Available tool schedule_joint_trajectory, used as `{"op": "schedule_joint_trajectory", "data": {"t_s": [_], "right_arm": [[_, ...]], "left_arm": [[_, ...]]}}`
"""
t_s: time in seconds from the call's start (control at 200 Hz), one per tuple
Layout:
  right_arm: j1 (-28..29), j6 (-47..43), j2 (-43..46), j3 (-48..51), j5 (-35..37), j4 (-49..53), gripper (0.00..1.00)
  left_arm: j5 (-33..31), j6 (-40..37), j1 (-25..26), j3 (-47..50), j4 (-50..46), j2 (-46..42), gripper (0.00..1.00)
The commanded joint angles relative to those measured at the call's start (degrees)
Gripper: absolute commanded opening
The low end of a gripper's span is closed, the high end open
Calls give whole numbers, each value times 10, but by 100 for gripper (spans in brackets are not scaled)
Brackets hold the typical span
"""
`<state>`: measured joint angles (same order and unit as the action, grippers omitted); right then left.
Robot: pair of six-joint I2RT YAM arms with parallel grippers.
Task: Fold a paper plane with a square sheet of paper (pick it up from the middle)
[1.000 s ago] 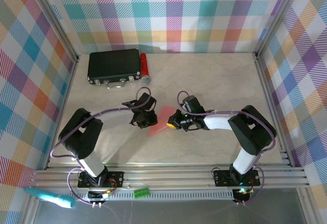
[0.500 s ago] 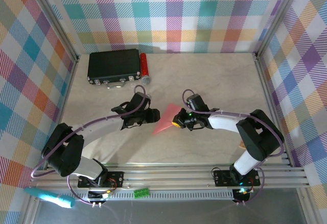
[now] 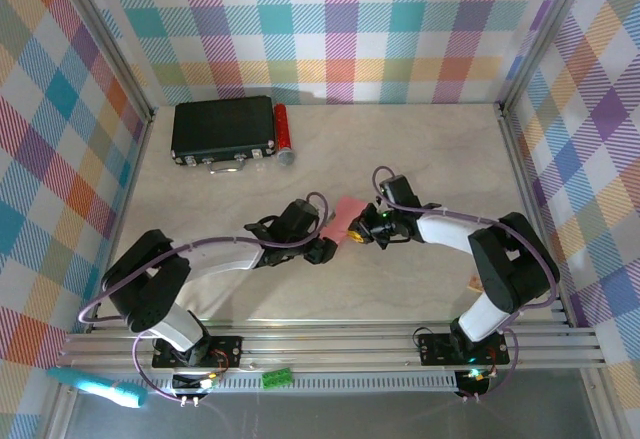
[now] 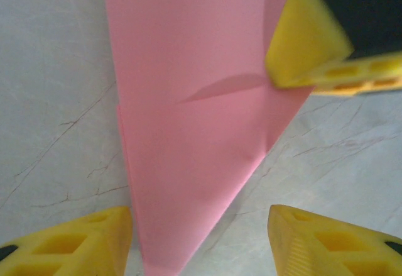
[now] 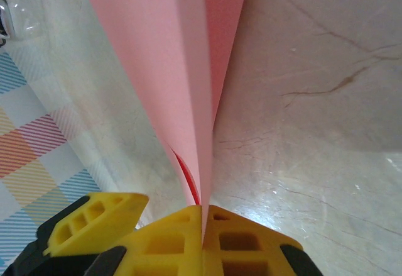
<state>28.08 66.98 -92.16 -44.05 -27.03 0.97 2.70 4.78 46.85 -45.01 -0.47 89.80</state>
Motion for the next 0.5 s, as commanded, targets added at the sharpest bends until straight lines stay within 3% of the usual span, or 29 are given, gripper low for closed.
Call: {"op": "schedule_joint_trajectory", "data": {"t_s": [0.0,0.495], "right_arm": [[-7,9,13,-12,-20,22,5],[-21,16,8,-8,-35,7,5]], "left_arm": [[-4,-76,6,-16,24,21,59],[0,-157,23,-10,87,53,61]]}}
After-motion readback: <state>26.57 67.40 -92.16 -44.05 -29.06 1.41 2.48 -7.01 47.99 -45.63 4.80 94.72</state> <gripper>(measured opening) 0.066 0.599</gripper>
